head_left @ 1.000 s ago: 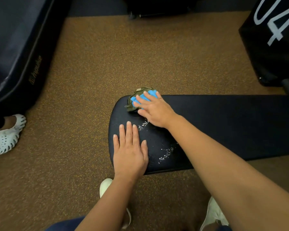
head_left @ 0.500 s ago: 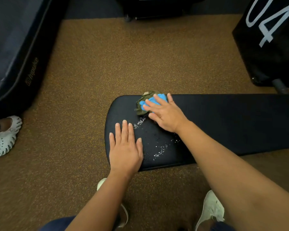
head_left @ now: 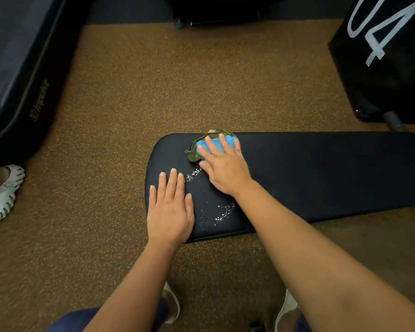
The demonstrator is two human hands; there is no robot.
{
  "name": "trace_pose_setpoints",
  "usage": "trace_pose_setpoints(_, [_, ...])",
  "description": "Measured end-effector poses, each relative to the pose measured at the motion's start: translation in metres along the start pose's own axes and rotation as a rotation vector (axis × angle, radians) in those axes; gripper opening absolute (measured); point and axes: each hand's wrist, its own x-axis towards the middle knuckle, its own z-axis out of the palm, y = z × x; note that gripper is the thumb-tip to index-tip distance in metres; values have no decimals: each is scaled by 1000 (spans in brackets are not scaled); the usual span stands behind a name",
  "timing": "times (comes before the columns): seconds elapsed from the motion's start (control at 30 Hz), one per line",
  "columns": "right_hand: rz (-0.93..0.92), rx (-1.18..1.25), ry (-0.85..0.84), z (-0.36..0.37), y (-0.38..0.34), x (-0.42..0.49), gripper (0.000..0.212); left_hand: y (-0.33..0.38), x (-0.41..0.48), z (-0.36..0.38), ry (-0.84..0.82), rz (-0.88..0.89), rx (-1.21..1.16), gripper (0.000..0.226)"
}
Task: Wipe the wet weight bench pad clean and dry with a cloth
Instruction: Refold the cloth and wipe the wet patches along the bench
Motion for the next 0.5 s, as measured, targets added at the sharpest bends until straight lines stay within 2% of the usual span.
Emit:
trace_pose_setpoints(0.1, [-144,-5,-20,5,-9,-7,50,0,1,0,-3,-9,8,66])
trace_pose_setpoints(0.2, [-298,45,-18,3,13,-18,56,-1,0,1,-6,-20,12,66])
trace_pose_setpoints(0.3, [-171,65,-39,-1,27,-14,50,0,0,1,-6,-28,-1,66])
trace_pose_setpoints(0.4, [-13,15,-22,-2,3,-8,49,0,0,1,1,-25,-2,66])
trace_pose_setpoints(0.5, [-145,49,-28,1,-13,-18,49,1,0,0,1,-20,-2,66])
